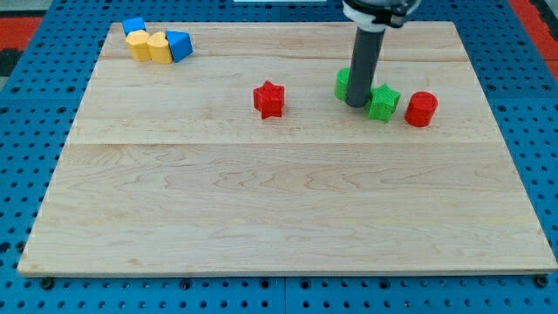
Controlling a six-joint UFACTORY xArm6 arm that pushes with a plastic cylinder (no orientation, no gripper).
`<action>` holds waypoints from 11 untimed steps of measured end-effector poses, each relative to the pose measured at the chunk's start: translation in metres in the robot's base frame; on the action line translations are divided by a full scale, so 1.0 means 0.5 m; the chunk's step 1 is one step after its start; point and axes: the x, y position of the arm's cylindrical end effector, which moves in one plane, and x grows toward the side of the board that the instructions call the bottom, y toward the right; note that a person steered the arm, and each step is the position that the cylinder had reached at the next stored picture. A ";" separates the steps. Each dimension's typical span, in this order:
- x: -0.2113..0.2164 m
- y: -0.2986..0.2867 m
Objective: Push the green blocks towards center top
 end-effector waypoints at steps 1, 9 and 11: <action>-0.028 -0.022; -0.067 -0.047; -0.104 -0.372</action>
